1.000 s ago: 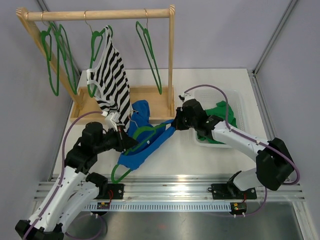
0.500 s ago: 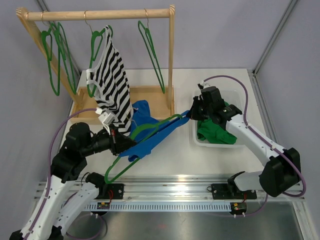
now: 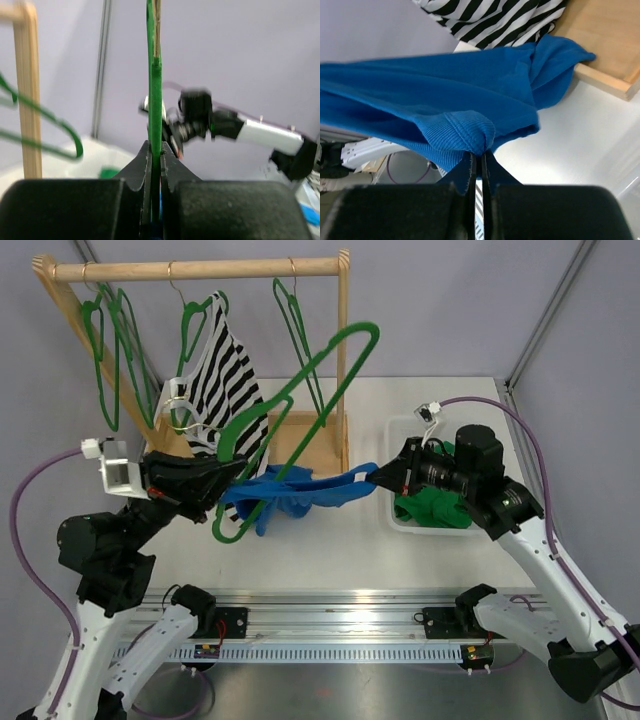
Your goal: Remove the tank top from the hanger
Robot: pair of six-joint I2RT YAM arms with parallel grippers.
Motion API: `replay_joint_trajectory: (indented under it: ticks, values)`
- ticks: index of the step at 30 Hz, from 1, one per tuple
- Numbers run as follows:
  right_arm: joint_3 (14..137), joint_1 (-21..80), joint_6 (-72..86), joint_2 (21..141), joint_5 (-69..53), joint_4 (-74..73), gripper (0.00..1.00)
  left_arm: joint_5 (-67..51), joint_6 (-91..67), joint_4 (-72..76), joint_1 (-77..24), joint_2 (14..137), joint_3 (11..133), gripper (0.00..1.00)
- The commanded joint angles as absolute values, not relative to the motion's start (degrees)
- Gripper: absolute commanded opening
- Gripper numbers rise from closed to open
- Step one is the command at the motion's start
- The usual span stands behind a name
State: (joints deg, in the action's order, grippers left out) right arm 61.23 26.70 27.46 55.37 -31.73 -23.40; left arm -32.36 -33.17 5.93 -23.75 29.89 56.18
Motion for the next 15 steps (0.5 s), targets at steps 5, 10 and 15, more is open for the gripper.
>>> replay_joint_trajectory:
  ticks: [5,10,15]
  values:
    - [54.2,26.2,24.8,52.3,-34.5,-28.5,0.0,-18.3,-32.0,40.2,-24.1,35.1,63.9,0.0]
    - [47.2,26.3,25.0,50.0,-34.4,-29.0,0.0,-8.0,-27.3,43.3,-24.1,39.5,67.3,0.0]
    - [48.3,26.3,23.9,48.0,-30.3,-33.6,0.0,-1.6,-23.7,42.2,-24.1,42.0,68.2,0.0]
